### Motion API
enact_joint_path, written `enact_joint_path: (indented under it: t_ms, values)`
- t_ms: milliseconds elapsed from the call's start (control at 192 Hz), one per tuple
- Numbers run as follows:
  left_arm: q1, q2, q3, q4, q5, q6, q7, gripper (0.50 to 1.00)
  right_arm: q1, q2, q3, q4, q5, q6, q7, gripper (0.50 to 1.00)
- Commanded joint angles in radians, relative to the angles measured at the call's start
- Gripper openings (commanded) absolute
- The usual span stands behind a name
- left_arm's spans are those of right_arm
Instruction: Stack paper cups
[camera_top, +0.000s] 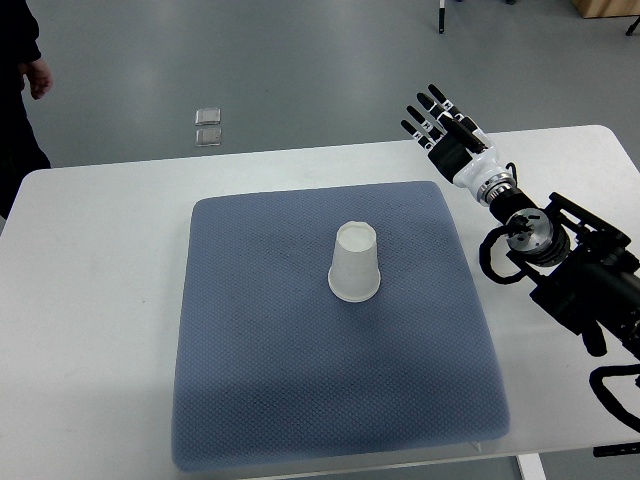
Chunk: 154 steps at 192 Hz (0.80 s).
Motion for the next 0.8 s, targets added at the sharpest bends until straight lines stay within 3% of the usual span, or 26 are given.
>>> enact_joint_path:
  t_ms: [0,603,795]
  values:
    - [-0.001,0.0,0.0,0.0,0.0,0.0,0.0,1.0,0.0,0.0,0.0,0.0,0.0,0.0,0.0,0.926]
    - [-0.001,0.0,0.0,0.0,0.0,0.0,0.0,1.0,0.008,-0.008,-0.041,0.017,-0.028,0.002,-0.003,0.926]
    - [0.001,0.0,0.0,0.0,0.0,0.0,-0.002,1.0,0.096,-0.153,-0.252,0.106,-0.178,0.005,-0.018,0.926]
